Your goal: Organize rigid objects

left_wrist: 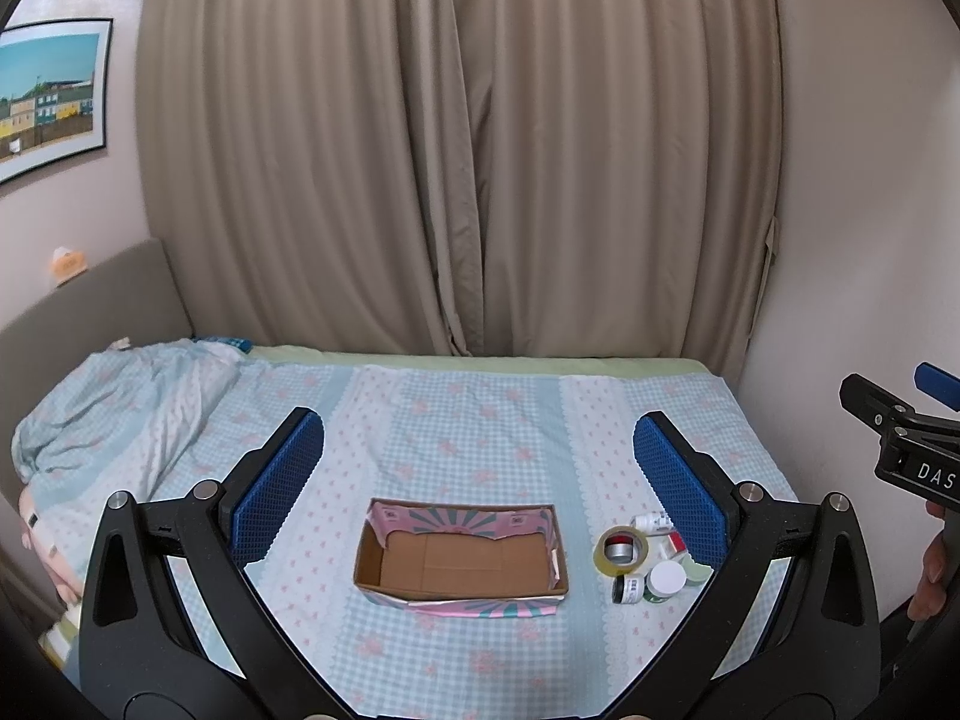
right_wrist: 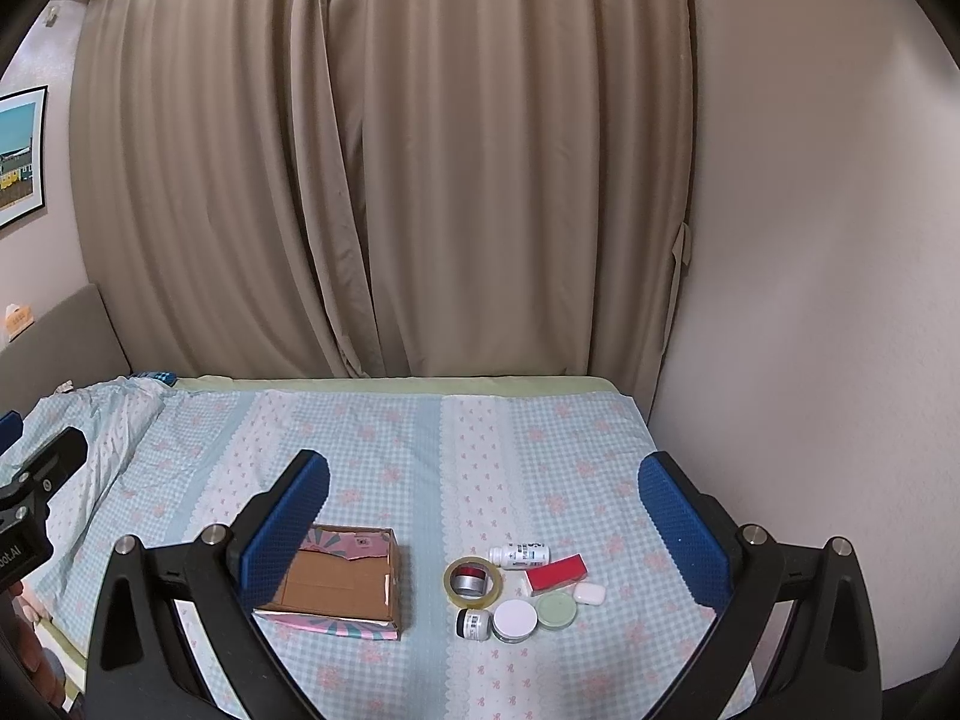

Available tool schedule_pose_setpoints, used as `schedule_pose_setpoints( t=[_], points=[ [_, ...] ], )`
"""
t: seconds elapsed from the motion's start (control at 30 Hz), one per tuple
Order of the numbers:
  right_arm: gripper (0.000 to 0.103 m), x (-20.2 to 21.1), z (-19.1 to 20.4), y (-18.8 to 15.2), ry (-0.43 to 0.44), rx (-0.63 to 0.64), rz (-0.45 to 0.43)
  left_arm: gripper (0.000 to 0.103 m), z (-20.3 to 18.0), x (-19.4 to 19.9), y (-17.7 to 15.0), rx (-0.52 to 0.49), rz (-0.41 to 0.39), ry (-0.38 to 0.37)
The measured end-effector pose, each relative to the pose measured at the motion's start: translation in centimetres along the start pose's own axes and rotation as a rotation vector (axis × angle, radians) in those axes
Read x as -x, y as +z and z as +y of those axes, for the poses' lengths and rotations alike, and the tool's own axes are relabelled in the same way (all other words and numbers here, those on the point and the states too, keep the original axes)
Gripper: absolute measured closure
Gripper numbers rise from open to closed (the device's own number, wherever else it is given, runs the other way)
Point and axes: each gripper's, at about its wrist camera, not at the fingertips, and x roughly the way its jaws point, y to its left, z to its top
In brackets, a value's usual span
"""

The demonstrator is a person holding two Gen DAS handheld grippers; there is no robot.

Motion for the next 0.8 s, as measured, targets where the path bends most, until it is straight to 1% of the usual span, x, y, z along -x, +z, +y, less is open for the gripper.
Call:
schedule_pose_setpoints(
  t=[0.13, 0.6, 0.8],
  points=[
    [0.000, 0.0, 0.1, -0.1, -0.002, 0.000, 0.002, 0.000, 0.0, -0.5, 0.1, 0.003, 0.003, -0.002],
    [0.000, 0.0, 0.2, 0.1, 0.000, -0.003, 0.013, 0.000, 0.3, -0.8, -0.9, 0.000, 0.011, -0.011],
    [0.000, -0.9, -0.6, 0.5, 0.009, -0.012, 0.044, 0.000, -0.8, -2.5, -0.9, -0.006, 0.055, -0.026]
  ],
)
